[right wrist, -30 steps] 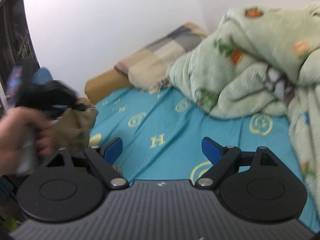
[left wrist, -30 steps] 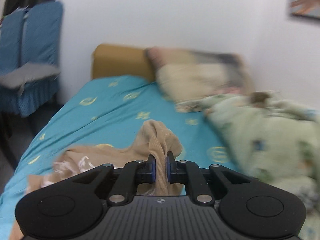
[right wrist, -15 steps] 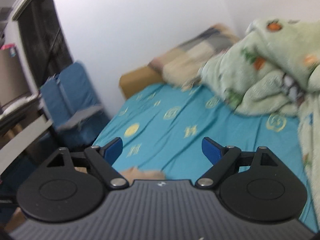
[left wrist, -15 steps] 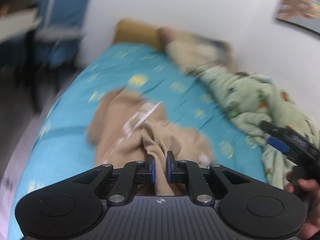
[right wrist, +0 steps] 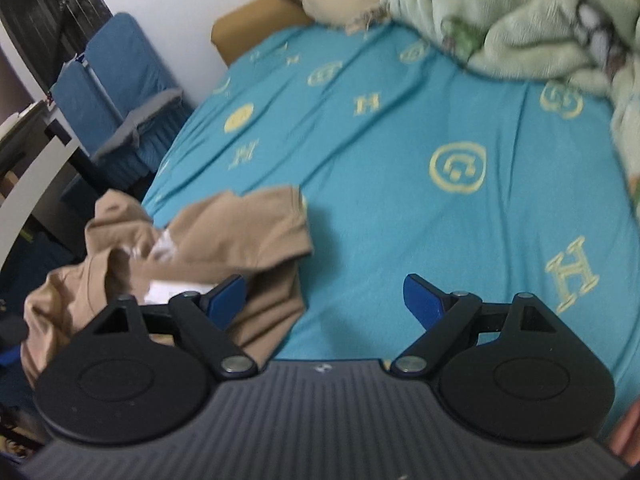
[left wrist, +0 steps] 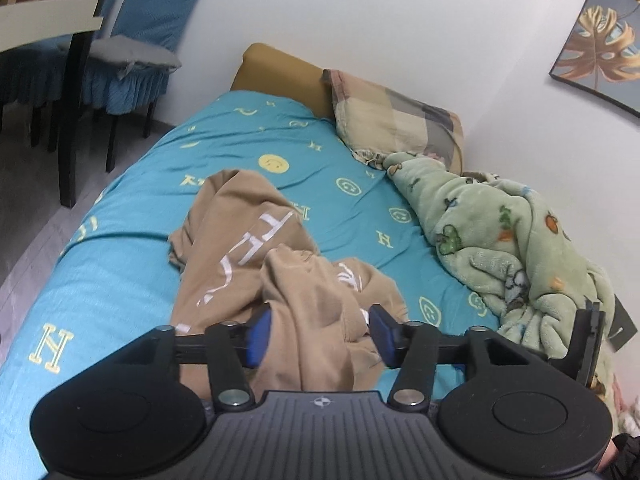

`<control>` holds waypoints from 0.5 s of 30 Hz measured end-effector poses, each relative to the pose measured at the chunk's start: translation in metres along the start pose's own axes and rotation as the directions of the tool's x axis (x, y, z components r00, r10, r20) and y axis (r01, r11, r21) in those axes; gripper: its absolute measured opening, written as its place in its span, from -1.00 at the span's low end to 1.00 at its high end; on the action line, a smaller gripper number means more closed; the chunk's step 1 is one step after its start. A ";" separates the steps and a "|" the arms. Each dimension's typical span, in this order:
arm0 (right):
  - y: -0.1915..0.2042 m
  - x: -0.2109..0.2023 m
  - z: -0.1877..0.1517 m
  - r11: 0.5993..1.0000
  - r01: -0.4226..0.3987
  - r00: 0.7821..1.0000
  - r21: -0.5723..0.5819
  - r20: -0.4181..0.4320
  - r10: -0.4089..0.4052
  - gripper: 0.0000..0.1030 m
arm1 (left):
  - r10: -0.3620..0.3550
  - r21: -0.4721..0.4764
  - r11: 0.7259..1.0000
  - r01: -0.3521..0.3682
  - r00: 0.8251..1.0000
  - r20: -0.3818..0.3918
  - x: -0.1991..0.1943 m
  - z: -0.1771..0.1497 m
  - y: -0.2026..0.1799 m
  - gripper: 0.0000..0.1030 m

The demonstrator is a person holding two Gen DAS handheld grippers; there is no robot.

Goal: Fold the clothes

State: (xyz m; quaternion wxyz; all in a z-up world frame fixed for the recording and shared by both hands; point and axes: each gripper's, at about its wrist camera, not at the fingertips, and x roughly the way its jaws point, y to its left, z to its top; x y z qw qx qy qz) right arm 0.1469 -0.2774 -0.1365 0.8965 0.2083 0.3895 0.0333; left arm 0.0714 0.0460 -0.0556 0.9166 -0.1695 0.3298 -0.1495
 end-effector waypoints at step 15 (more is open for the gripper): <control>0.011 0.035 0.002 1.000 -0.005 1.000 -0.027 0.002 0.005 0.70 | 0.168 0.341 0.931 -0.126 0.981 -0.097 0.103 0.011 -0.043 0.09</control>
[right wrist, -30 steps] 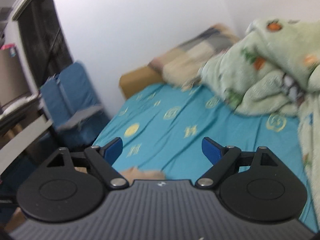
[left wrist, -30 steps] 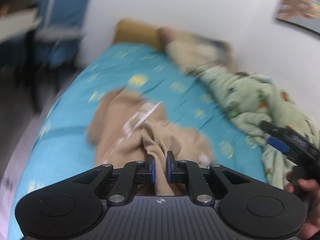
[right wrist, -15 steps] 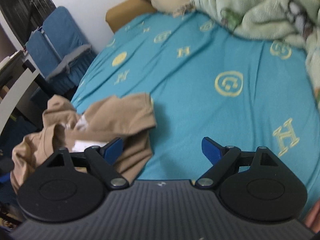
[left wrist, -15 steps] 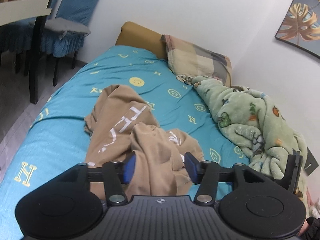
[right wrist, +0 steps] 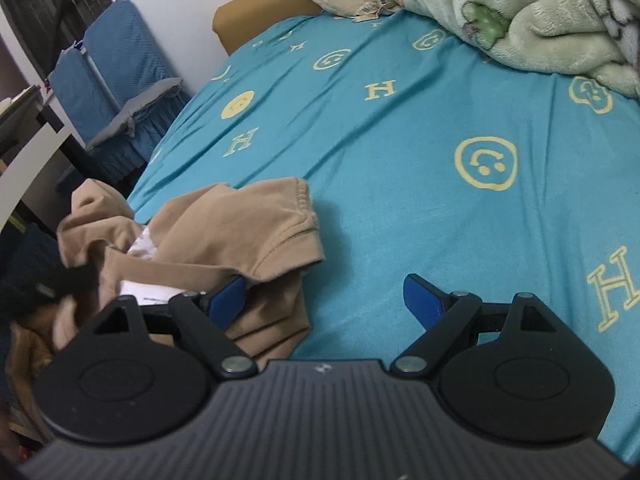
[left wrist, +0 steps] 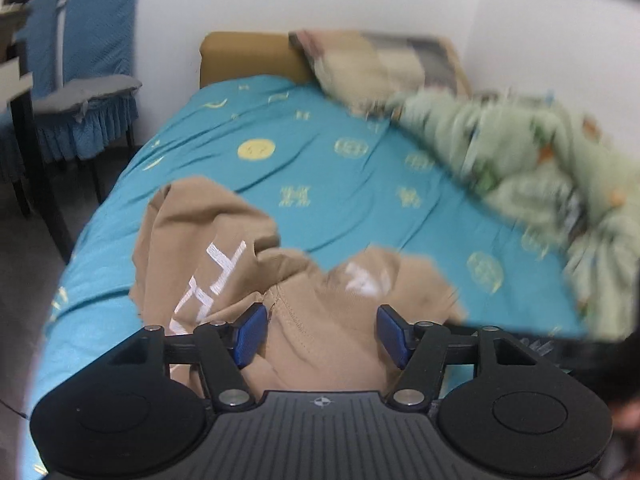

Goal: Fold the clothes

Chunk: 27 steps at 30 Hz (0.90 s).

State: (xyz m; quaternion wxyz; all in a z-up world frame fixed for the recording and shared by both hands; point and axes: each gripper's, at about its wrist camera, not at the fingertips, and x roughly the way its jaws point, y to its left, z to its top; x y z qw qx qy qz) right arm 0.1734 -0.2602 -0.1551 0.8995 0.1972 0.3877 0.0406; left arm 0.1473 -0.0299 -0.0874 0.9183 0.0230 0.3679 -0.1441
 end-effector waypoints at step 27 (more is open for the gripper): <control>-0.001 -0.012 0.015 1.000 0.023 0.984 0.010 0.177 -0.024 0.70 | -0.083 -0.176 0.973 0.146 0.942 0.326 -0.152 -0.049 0.014 -0.95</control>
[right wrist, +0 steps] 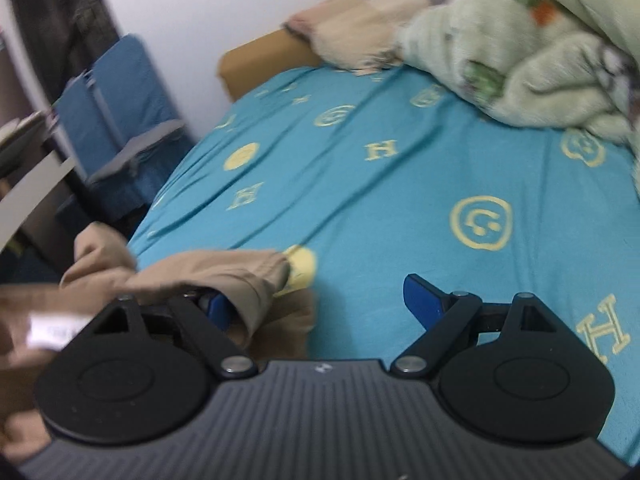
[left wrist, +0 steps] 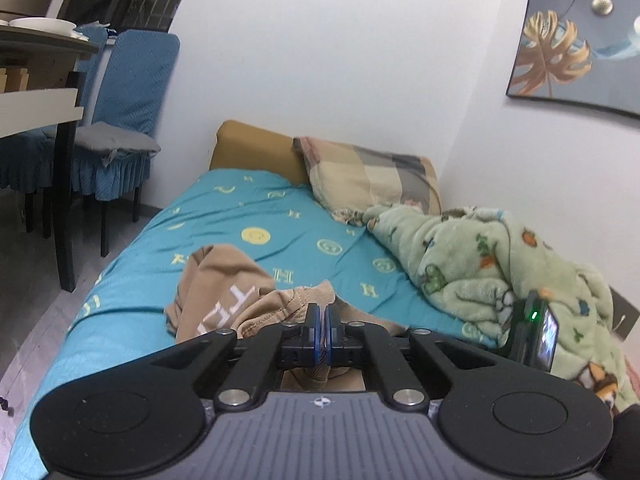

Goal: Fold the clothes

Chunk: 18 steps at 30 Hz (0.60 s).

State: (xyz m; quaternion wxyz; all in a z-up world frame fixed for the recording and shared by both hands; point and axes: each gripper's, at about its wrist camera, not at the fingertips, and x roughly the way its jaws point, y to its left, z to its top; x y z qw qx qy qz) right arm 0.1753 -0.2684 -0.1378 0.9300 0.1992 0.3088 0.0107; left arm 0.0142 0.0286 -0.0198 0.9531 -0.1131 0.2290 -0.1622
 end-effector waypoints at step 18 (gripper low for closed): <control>0.036 -0.098 0.029 0.981 0.050 0.890 -0.186 0.454 0.041 0.70 | -0.048 -0.011 0.999 0.047 0.989 -0.141 0.033 -0.008 0.005 -0.31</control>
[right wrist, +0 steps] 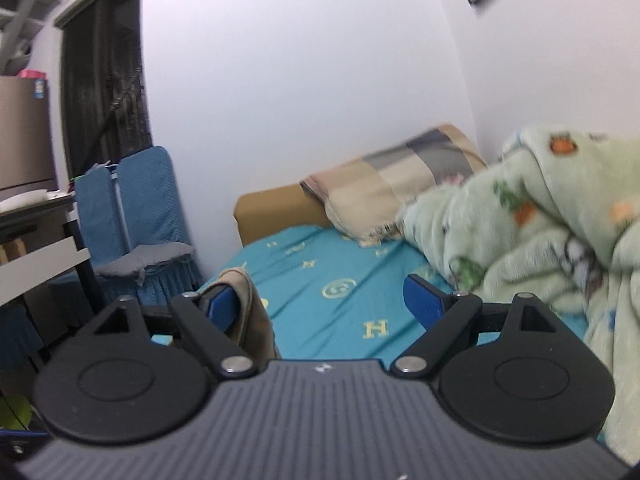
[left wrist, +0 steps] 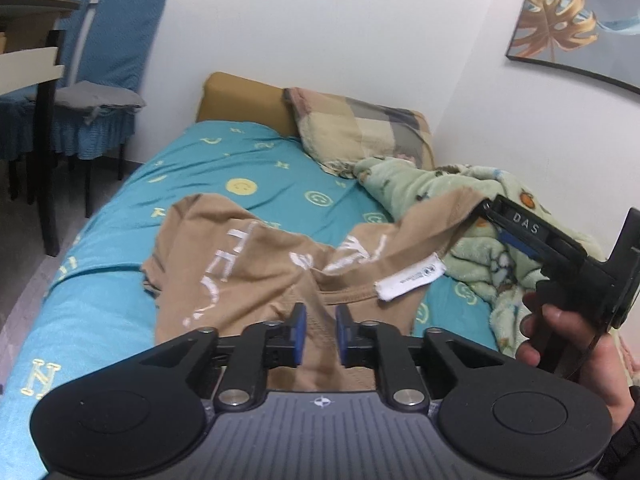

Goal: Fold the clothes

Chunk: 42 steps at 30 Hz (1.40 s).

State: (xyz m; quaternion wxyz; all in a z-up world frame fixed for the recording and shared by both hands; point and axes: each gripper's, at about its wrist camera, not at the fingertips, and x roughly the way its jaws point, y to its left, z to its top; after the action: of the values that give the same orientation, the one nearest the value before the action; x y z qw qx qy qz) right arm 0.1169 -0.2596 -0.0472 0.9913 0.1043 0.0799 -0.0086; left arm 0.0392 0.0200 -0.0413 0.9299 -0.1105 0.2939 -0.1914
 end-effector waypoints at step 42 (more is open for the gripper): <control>-0.010 0.018 -0.037 0.982 0.160 0.952 -0.097 -0.249 -0.179 0.70 | 0.429 -0.203 0.897 -0.394 0.887 0.174 -0.023 0.019 0.022 0.30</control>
State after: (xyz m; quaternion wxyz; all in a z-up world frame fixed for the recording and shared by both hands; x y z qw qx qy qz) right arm 0.1287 -0.2620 -0.0883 0.9714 0.0597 0.2166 -0.0771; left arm 0.0394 0.0516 -0.0214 0.9633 -0.1408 0.2234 0.0480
